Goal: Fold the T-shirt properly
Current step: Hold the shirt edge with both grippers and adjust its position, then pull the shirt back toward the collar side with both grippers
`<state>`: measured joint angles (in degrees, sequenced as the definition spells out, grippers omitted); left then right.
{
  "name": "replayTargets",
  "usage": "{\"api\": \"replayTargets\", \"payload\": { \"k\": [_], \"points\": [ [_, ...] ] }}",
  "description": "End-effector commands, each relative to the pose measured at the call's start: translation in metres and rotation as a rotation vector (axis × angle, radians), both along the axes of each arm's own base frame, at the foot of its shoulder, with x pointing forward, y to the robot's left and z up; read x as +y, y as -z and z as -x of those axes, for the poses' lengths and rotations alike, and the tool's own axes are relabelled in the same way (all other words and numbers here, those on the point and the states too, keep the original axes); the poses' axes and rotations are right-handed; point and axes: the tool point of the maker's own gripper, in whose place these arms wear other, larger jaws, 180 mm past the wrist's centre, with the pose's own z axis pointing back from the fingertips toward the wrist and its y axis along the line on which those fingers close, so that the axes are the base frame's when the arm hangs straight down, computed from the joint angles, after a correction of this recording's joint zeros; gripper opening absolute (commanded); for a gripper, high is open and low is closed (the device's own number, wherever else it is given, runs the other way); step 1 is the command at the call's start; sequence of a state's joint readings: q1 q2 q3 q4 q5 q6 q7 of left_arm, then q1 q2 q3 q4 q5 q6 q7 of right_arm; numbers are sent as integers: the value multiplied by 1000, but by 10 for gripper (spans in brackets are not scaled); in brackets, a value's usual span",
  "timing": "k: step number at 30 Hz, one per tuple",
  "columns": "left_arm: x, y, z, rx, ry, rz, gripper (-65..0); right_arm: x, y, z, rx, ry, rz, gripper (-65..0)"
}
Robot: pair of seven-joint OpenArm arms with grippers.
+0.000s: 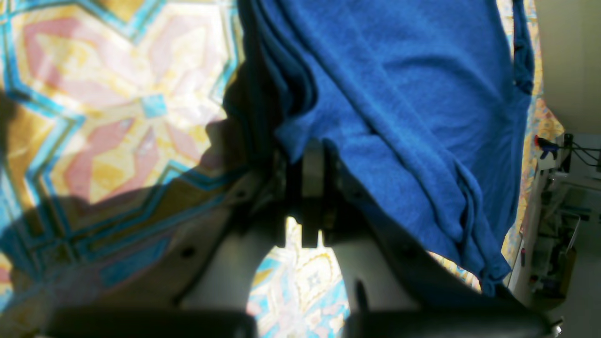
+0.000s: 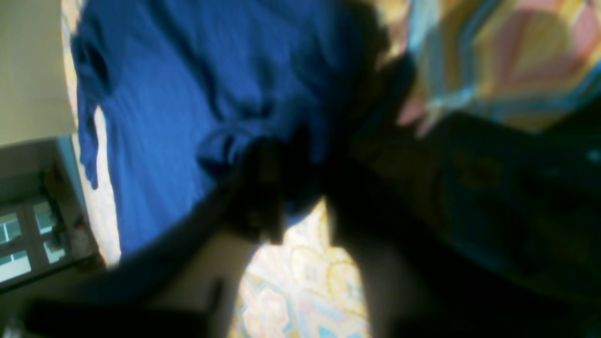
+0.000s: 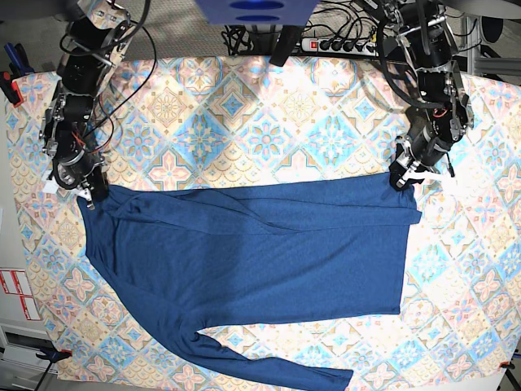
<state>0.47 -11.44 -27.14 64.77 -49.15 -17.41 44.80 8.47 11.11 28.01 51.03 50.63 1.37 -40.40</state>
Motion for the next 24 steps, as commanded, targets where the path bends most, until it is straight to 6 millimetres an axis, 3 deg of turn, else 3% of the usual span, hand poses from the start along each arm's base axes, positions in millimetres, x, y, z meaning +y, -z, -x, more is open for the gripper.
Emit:
{"api": "replayTargets", "payload": {
  "k": [1, 3, 10, 12, 16, 19, 24],
  "points": [
    [8, -15, -11, -48, 0, -19, -650, 12, 1, -3, 32, -40, -29, -604],
    [8, -15, -11, -48, 0, -19, -650, 12, -5, -13, 12, -41, -28, -650],
    [9, -14, -10, -46, 4, -23, -650, 11, -10, -19, -2, -41, -33, -647],
    [22, -15, -4, -35, 6, -53, -650, 10, -12, -19, -6, -40, -29, -647],
    [39, -15, 5, -15, 7, -88, -650, 5, -11, -15, 0, -37, -22, -647],
    [50, -15, 13, -3, 12, -118, -650, -3, -3, 0, 29, -27, -12, -647],
    [54, -30, 24, -20, 51, -186, -650, -8, 1, 17, 49, -29, 9, -647]
  ]
}}
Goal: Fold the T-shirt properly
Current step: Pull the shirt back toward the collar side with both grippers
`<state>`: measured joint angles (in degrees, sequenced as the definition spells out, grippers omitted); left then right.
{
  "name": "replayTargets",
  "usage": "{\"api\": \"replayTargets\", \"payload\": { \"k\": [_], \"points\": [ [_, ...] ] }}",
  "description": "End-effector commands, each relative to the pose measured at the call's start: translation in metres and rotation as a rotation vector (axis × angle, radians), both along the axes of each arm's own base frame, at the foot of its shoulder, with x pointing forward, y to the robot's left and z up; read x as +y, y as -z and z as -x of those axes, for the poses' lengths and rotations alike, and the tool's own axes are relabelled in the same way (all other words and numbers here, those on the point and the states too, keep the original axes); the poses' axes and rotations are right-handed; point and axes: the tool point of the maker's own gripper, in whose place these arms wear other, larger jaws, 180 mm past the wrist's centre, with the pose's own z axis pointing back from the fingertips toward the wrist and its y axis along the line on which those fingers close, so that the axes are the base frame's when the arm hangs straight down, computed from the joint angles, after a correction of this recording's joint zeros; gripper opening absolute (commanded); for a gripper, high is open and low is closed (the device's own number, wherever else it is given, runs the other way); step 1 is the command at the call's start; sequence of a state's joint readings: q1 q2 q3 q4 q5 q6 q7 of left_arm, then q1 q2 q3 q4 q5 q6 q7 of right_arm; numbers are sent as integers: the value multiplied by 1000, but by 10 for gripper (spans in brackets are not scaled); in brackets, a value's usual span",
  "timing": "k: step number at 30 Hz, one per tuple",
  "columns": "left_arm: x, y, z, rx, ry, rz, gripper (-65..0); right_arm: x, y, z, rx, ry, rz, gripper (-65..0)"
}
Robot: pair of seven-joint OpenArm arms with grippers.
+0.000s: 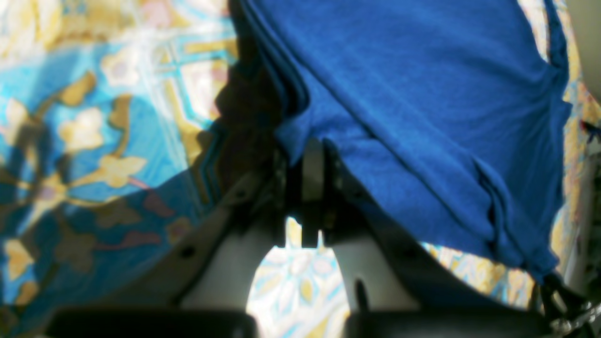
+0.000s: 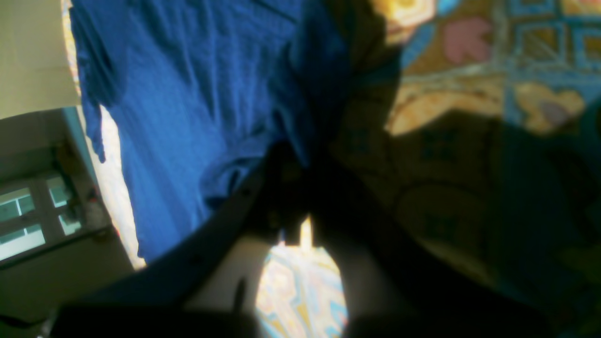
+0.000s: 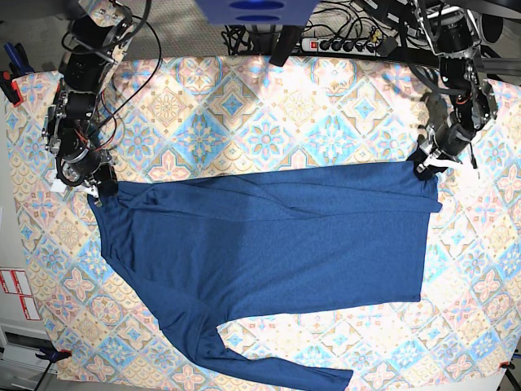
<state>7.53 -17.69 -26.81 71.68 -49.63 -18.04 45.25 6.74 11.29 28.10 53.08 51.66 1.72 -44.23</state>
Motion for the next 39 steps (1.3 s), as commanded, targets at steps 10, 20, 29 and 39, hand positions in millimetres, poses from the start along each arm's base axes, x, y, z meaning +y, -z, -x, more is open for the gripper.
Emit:
{"api": "replayTargets", "payload": {
  "k": [10, 20, 29, 39],
  "points": [
    [-8, -8, 22, 24, 90, -51, -650, -32, -23, 44, 7, -32, 185, -647],
    [-9, 16, 68, 130, 96, -47, -650, -70, -22, 107, 74, 58, 242, -647],
    [-35, 39, 106, 230, 176, -19, -650, -74, -23, 142, 123, 34, 286, -648],
    [-26, 44, 131, 285, 183, -37, -650, -85, -34, 152, 118, 53, 322, -648]
  ]
}}
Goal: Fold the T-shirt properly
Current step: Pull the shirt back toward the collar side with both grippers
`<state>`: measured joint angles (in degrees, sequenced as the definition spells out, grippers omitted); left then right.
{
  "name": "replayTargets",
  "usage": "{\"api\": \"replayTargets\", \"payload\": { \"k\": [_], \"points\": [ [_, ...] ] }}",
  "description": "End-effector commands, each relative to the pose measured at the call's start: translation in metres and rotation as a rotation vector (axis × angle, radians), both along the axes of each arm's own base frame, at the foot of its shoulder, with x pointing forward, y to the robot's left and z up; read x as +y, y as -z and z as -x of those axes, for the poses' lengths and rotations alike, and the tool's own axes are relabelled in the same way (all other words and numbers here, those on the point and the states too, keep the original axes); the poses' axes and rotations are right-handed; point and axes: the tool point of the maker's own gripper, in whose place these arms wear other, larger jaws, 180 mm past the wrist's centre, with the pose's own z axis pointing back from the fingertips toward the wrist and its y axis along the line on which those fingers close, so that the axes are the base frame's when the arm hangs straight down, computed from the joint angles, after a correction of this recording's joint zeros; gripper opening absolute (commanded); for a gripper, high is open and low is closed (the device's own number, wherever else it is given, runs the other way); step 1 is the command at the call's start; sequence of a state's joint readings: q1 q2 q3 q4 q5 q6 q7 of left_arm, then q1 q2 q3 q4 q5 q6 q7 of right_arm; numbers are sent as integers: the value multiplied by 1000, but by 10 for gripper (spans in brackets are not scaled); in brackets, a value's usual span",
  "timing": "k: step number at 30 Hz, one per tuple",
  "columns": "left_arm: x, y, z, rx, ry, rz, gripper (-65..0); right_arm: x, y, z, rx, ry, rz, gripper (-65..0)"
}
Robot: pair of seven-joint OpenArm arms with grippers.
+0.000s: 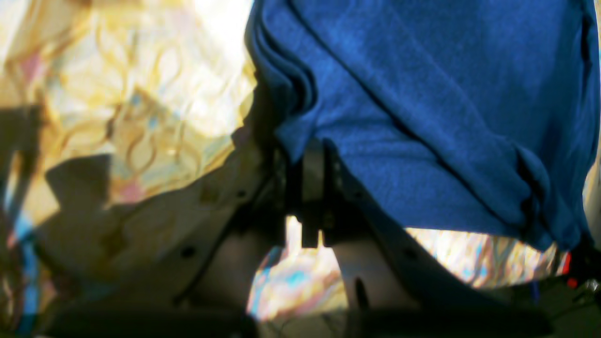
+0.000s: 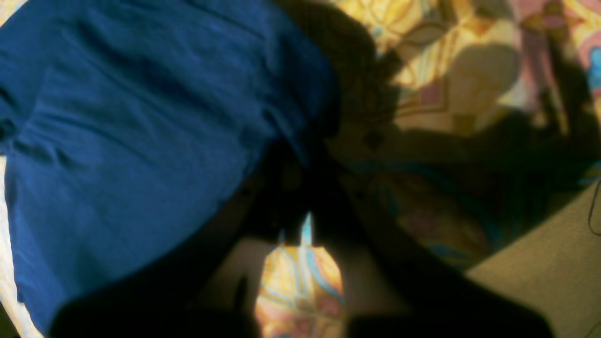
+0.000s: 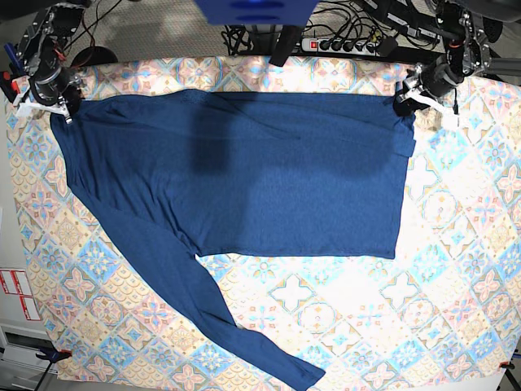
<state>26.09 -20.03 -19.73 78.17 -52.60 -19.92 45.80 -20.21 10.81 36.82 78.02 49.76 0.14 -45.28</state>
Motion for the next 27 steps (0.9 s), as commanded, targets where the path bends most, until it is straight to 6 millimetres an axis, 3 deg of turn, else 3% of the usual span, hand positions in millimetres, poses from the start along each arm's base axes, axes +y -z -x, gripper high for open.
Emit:
{"api": "replayTargets", "payload": {
  "k": [1, 5, 12, 20, 27],
  "points": [
    [12, 5, 11, 56, 10, -51, -650, -16, -14, -5, -29, 4, 53, -648],
    [19, -1, 15, 59, 36, -77, -650, -16, -13, -5, -26, 3, 52, -648],
    [4, -32, 11, -17, 121, -113, -650, -10, -11, -2, -7, -12, 23, -648],
    [6, -33, 10, -20, 117, -117, -650, -10, -10, -2, -5, -10, 22, -648],
    [8, -33, 10, -17, 119, -125, -650, -24, -13, 6, -9, 35, 35, -648]
  ]
}}
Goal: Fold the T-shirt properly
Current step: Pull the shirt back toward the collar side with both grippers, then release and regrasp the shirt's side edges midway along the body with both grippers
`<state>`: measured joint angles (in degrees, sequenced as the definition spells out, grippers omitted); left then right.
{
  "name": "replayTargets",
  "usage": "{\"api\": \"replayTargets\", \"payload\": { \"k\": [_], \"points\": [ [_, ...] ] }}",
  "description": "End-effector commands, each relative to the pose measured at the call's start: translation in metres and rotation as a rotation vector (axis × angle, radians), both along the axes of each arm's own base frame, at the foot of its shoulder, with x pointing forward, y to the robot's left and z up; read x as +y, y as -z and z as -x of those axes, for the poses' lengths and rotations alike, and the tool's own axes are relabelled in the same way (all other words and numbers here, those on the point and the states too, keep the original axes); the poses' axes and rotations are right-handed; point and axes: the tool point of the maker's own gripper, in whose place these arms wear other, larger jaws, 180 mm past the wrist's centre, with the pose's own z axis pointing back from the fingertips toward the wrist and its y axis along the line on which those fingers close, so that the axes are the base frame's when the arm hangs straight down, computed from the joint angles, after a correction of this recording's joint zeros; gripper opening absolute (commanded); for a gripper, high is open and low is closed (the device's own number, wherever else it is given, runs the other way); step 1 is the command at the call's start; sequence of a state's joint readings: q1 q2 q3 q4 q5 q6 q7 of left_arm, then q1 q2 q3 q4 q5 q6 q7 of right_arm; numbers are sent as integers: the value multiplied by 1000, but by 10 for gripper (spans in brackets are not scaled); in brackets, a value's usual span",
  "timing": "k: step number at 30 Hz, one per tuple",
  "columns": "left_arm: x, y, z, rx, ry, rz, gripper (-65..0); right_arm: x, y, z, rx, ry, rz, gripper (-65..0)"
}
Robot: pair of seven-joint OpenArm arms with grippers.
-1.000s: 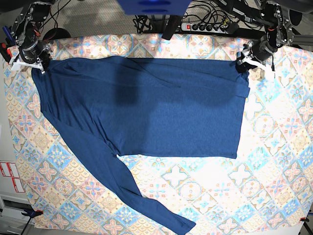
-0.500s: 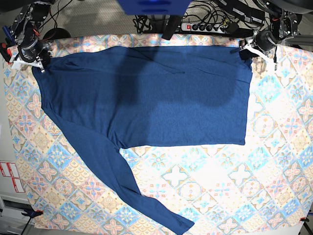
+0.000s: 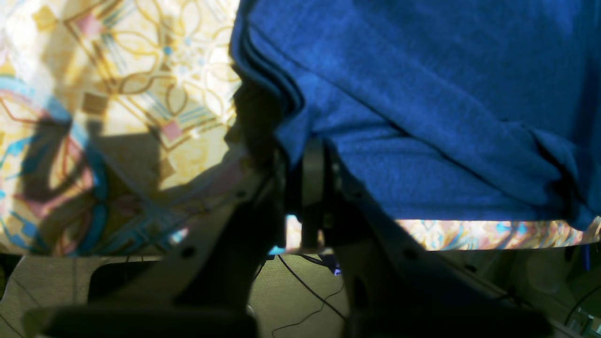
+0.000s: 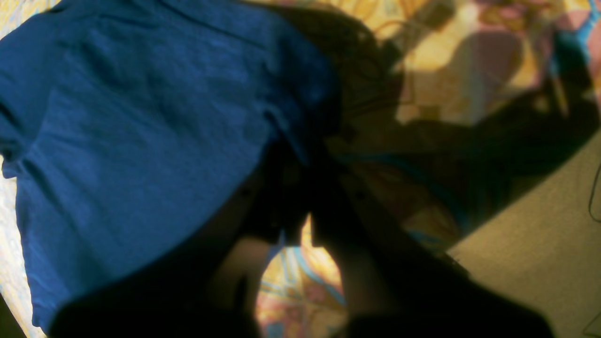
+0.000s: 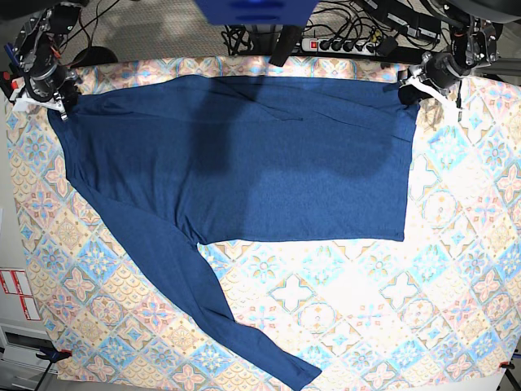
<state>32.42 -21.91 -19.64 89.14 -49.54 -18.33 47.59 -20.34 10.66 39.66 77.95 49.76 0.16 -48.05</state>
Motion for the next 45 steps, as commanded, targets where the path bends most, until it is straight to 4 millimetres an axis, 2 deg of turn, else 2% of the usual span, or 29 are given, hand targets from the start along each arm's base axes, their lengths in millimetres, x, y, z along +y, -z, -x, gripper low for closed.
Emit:
{"api": "replayTargets", "payload": {
  "k": [1, 13, 15, 19, 22, 29, 31, 34, 36, 40, 43, 45],
  "points": [
    [11, -6, -3, -17, 5, -37, -650, -18, -13, -4, -26, 8, 58, -648],
    [10, -2, 1, 1, 27, -61, -650, -16, -10, 1, -9, 2, 57, -640],
    [10, 0, 6, 13, 26, -58, -650, -16, -9, 1, -8, 1, 55, -617],
    [9, 0, 10, 20, 27, -59, -569, -7, -5, 6, 25, -20, 4, -524],
    [9, 2, 18, 37, 28, -59, -503, -9, -5, 13, 24, 18, -15, -477],
    [10, 2, 20, 42, 27, -60, -341, -23, -7, 31, 26, 101, 3, -477],
    [10, 4, 26, 55, 26, -59, -300, -29, -8, 36, 39, 112, 20, -475],
    [10, 2, 32, 60, 30, -63, -261, -35, -12, 38, 35, 128, 34, -474],
    [16, -4, 34, 50, 21, -80, -254, -38, -13, 40, 32, 139, 37, -474],
    [20, -20, 23, 0, 24, -104, -255, -41, -16, 38, 23, 140, 48, -474],
    [28, -44, 16, -57, 31, -148, -256, -41, -21, 18, -21, 141, 45, -473],
    [29, -61, 13, -92, 45, -174, -256, -44, -23, 16, -27, 147, 50, -473]
  ]
}}
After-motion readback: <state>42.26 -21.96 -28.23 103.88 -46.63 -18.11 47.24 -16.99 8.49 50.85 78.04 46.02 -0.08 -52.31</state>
